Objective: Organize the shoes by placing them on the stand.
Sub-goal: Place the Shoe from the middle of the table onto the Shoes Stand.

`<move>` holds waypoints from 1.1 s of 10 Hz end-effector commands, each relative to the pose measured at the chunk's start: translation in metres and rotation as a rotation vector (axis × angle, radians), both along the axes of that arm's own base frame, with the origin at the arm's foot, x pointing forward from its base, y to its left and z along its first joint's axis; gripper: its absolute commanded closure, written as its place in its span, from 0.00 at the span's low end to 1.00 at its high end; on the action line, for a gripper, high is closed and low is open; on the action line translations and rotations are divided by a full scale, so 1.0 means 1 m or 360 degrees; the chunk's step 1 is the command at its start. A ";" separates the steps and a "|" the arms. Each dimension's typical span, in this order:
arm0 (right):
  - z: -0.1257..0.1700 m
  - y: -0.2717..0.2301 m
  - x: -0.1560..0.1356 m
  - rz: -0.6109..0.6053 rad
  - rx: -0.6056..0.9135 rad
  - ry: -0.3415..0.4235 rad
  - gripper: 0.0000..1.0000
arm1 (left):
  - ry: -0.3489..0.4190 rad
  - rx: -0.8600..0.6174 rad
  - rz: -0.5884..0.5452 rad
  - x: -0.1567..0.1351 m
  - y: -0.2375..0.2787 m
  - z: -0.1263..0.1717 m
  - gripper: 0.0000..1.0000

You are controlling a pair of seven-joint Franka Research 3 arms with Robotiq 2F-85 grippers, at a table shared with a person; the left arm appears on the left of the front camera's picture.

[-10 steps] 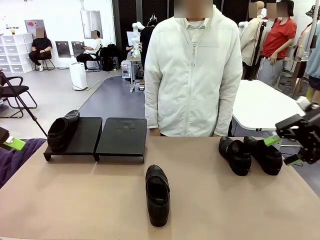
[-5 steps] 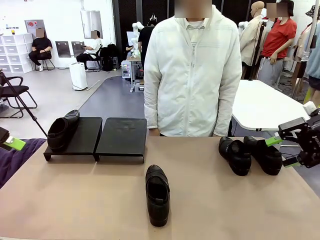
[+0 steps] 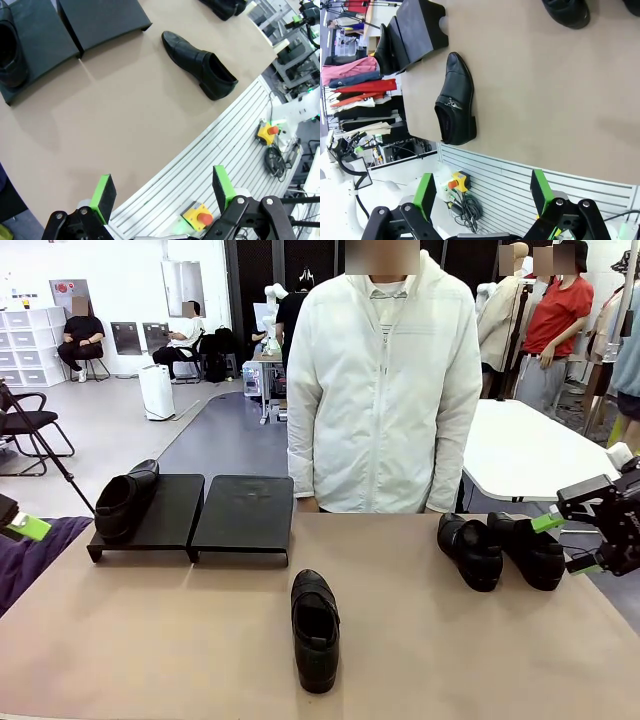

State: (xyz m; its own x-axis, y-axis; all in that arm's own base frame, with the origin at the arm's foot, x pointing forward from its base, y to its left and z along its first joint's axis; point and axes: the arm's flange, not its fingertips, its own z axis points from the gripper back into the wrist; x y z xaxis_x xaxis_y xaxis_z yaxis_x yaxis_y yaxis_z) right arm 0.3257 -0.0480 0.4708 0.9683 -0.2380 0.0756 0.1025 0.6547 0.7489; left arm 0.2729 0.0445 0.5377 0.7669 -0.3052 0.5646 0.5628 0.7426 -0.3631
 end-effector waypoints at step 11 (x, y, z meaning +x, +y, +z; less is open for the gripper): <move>0.004 -0.003 -0.002 0.0022 -0.0027 0.0004 0.00 | 0.0349 0.0571 0.0228 0.126 -0.305 -0.060 0.00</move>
State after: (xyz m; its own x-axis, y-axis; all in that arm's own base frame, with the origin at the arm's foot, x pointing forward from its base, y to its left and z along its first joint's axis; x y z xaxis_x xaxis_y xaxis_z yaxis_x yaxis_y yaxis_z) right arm 0.3252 -0.0476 0.4720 0.9689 -0.2355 0.0757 0.1010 0.6562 0.7478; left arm 0.3551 -0.2515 0.4637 0.8817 -0.3461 0.3206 0.4263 0.8755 -0.2274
